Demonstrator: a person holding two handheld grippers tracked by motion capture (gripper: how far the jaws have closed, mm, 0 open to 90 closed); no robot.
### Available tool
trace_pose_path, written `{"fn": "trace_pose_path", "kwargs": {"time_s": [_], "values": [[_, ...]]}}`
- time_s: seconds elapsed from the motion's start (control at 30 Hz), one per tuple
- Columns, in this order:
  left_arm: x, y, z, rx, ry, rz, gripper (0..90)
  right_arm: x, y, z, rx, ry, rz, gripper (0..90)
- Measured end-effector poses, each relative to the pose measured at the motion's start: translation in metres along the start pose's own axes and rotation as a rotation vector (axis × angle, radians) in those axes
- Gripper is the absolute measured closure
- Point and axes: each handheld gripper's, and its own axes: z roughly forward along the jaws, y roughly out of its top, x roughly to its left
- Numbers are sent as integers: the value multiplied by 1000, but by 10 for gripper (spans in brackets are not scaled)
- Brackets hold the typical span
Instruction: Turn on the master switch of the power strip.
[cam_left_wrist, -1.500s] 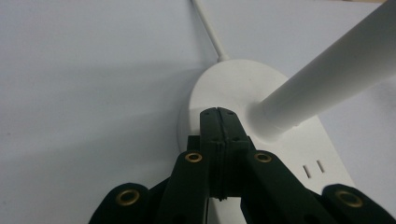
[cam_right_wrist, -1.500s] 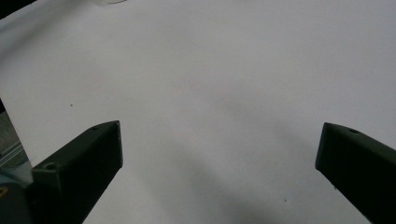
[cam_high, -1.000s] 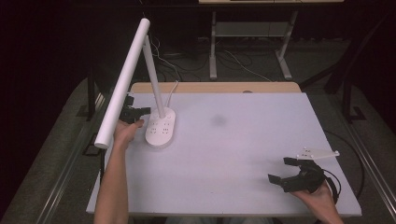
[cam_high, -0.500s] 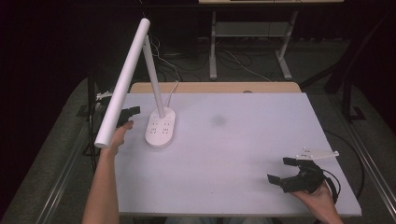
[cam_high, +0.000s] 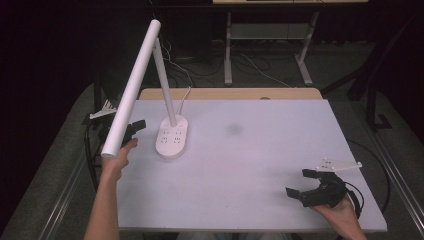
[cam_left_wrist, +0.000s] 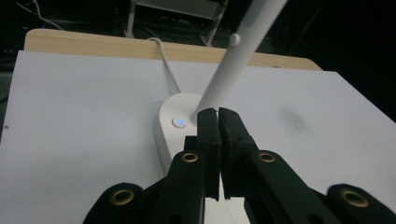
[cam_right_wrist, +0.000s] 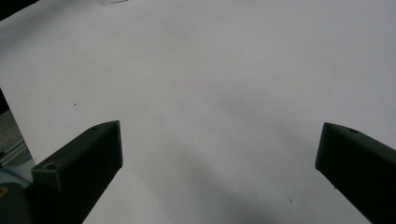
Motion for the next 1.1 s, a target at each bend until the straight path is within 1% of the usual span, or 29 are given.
{"fn": "trace_pose_path", "kwargs": {"time_s": [0.07, 0.13, 0.17, 0.23, 0.27, 0.3, 0.37, 0.4, 0.47, 0.5, 0.57, 0.6, 0.63, 0.7, 0.73, 0.87, 0.9, 1.03, 1.07, 1.1], "values": [[-3, -4, -5, -13, -12, -6, 806, 2, 1, -1, 0, 1, 1, 1], [-5, -9, -9, -27, -26, -10, 718, 2, 1, -1, -4, 0, -2, 1], [-6, -11, -11, -33, -19, -4, 718, 2, 1, -1, -4, 0, -2, 1], [-9, -14, -16, -46, -35, -11, 601, 2, 1, 0, -6, -4, -5, 1], [-11, -16, -17, -52, -42, -9, 471, 2, 0, 0, -3, -3, -1, 1], [-13, -18, -19, -51, -50, -10, 471, 2, 0, 0, -3, -3, -1, 1], [-16, -21, -21, -51, -71, 1, 384, 2, 0, 1, -1, -3, 2, 1], [-18, -23, -22, -51, -85, -6, 331, 2, 0, 1, 0, -4, 2, 1], [-20, -26, -23, -53, -120, -6, 212, 2, 0, 1, -3, -4, 1, 1], [-22, -27, -23, -46, -131, -5, 146, 2, 0, 0, -5, -4, 0, 1], [-25, -31, -23, -31, -141, 5, 63, 3, 0, -1, 0, -4, 3, 1], [-27, -32, -23, -24, -136, 8, 0, 3, 0, -1, -3, -5, 6, 1], [-29, -34, -23, -21, -122, 10, 0, 3, 0, -1, -3, -5, 6, 1], [-32, -39, -25, -23, -129, 15, 0, 3, -1, -2, -6, -6, 8, 1], [-33, -41, -26, -28, -135, 13, 0, 2, -1, -2, -8, -7, 6, 1], [-41, -49, -28, -13, -166, 29, 0, 2, -1, -3, -9, -8, 5, 1], [-44, -51, -28, -12, -177, 27, 0, 2, -1, -3, -10, -8, 5, 1], [-52, -59, -30, -5, -204, 39, 0, 2, -1, -3, -9, -9, 6, 1], [-54, -62, -29, 4, -212, 47, 0, 2, -1, -3, -9, -8, 6, 1], [-56, -64, -28, 11, -212, 52, 0, 2, -1, -4, -10, -9, 4, 1]]}}
